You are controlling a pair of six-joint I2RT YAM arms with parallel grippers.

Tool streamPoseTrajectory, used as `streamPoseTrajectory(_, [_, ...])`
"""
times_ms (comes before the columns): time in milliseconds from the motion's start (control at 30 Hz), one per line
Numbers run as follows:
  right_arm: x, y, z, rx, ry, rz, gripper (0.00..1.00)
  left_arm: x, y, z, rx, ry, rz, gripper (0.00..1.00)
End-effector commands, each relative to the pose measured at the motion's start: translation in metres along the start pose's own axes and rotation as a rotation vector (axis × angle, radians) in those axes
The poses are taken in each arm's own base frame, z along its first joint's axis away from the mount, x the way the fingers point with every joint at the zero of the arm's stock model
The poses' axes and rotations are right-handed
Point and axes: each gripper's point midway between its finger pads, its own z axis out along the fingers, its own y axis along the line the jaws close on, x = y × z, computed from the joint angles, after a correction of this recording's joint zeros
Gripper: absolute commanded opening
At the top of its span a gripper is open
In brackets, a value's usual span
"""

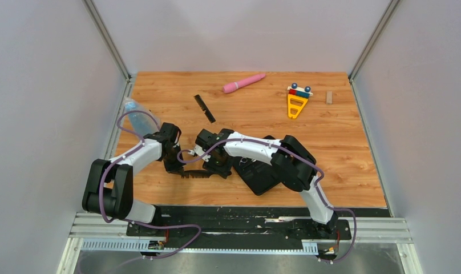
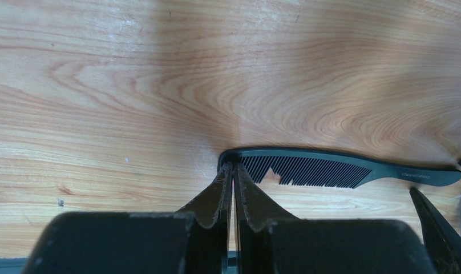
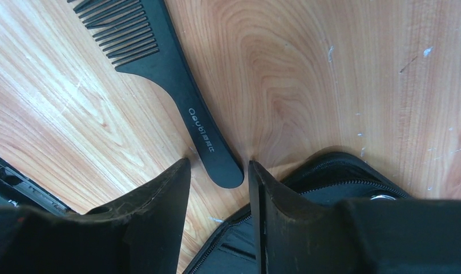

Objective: Sort the hair-cutting tools

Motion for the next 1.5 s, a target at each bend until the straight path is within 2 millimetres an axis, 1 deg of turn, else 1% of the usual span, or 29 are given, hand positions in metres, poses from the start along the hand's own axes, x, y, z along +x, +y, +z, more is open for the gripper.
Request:
streamPoseTrajectory(0, [0.03,-0.014,0.025,0.06,0.141,-0.023,0.42,0.002,0.009,0.007,-0.049,0.001,0.006,0.1])
streamPoseTrajectory(67, [0.032,-0.016,0.029,0.07,0.155,-0.023,0.4,0.002,0.009,0.007,-0.05,0.002,0.006,0.1])
streamPoseTrajectory(200, [0.035,-0.019,0.036,0.082,0.183,-0.024,0.33,0.002,0.009,0.007,-0.051,0.003,0.007,0.1])
streamPoseTrajectory(333, [0.041,-0.022,0.042,0.098,0.22,-0.027,0.23,0.002,0.009,0.007,-0.05,0.002,0.007,0.1])
streamPoseTrajectory(433, [0.04,-0.022,0.038,0.101,0.214,-0.024,0.12,0.001,0.008,0.007,-0.047,0.001,0.008,0.1])
streamPoseTrajectory(567, [0.033,-0.016,0.023,0.079,0.168,-0.021,0.0,0.0,0.006,0.003,-0.034,-0.005,0.008,0.11])
streamPoseTrajectory(633, [0.029,-0.014,0.014,0.073,0.143,-0.02,0.0,-0.003,0.002,-0.002,-0.02,-0.02,0.007,0.17])
streamPoseTrajectory(667, [0.028,-0.013,0.01,0.071,0.132,-0.019,0.0,-0.006,0.0,-0.006,-0.008,-0.037,0.007,0.22])
streamPoseTrajectory(700, [0.027,-0.012,0.006,0.069,0.122,-0.019,0.0,-0.009,-0.003,-0.011,0.001,-0.048,0.006,0.25])
streamPoseTrajectory(733, [0.026,-0.01,0.002,0.063,0.112,-0.017,0.0,-0.014,-0.006,-0.018,0.018,-0.076,0.006,0.31])
streamPoseTrajectory(767, [0.025,-0.009,-0.003,0.06,0.098,-0.015,0.0,-0.018,-0.009,-0.025,0.027,-0.097,0.002,0.34])
streamPoseTrajectory(800, [0.024,-0.008,-0.007,0.055,0.088,-0.013,0.0,-0.023,-0.012,-0.035,0.044,-0.134,0.0,0.41])
streamPoseTrajectory(833, [0.024,-0.007,-0.01,0.052,0.081,-0.011,0.0,-0.029,-0.013,-0.044,0.042,-0.164,-0.007,0.44])
streamPoseTrajectory(867, [0.025,-0.006,-0.013,0.047,0.075,-0.01,0.0,-0.033,-0.013,-0.054,0.043,-0.199,-0.015,0.5])
streamPoseTrajectory(900, [0.024,-0.004,-0.016,0.044,0.065,-0.01,0.0,-0.039,-0.014,-0.063,0.043,-0.233,-0.019,0.52])
streamPoseTrajectory(933, [0.023,-0.004,-0.019,0.044,0.056,-0.008,0.0,-0.042,-0.01,-0.073,0.03,-0.27,-0.032,0.57])
streamPoseTrajectory(967, [0.022,-0.004,-0.022,0.046,0.046,-0.007,0.0,-0.047,-0.01,-0.081,0.031,-0.297,-0.039,0.59])
streamPoseTrajectory(1000, [0.021,-0.004,-0.025,0.048,0.035,-0.005,0.0,-0.05,-0.006,-0.089,0.021,-0.331,-0.054,0.63])
streamPoseTrajectory(1033, [0.02,-0.005,-0.028,0.051,0.02,-0.002,0.0,-0.052,-0.006,-0.094,0.024,-0.349,-0.062,0.65])
streamPoseTrajectory(1067, [0.016,0.001,-0.032,0.022,-0.002,0.0,0.0,-0.053,-0.003,-0.1,0.022,-0.375,-0.081,0.7])
streamPoseTrajectory(1100, [0.014,0.002,-0.035,0.015,-0.019,0.001,0.0,-0.053,-0.001,-0.102,0.019,-0.383,-0.09,0.73])
streamPoseTrajectory(1133, [0.011,0.003,-0.039,0.01,-0.037,0.002,0.0,-0.054,-0.001,-0.106,0.026,-0.405,-0.106,0.78])
streamPoseTrajectory(1167, [0.01,0.004,-0.041,0.007,-0.05,0.004,0.0,-0.053,0.0,-0.105,0.028,-0.406,-0.112,0.83])
streamPoseTrajectory(1200, [0.008,0.004,-0.044,0.005,-0.062,0.006,0.0,-0.053,-0.002,-0.107,0.046,-0.418,-0.12,0.86])
streamPoseTrajectory(1233, [0.007,0.004,-0.046,0.003,-0.074,0.008,0.0,-0.051,-0.001,-0.103,0.05,-0.41,-0.125,0.9])
streamPoseTrajectory(1300, [0.004,0.005,-0.049,-0.002,-0.092,0.01,0.0,-0.049,-0.007,-0.097,0.086,-0.395,-0.135,0.97])
streamPoseTrajectory(1367, [0.004,0.005,-0.051,-0.003,-0.1,0.014,0.0,-0.046,-0.015,-0.089,0.13,-0.373,-0.143,0.99])
streamPoseTrajectory(1400, [0.004,0.004,-0.051,-0.003,-0.103,0.017,0.0,-0.044,-0.023,-0.085,0.178,-0.358,-0.146,0.99])
streamPoseTrajectory(1467, [0.004,0.004,-0.051,-0.003,-0.105,0.02,0.0,-0.042,-0.033,-0.078,0.235,-0.336,-0.15,0.99])
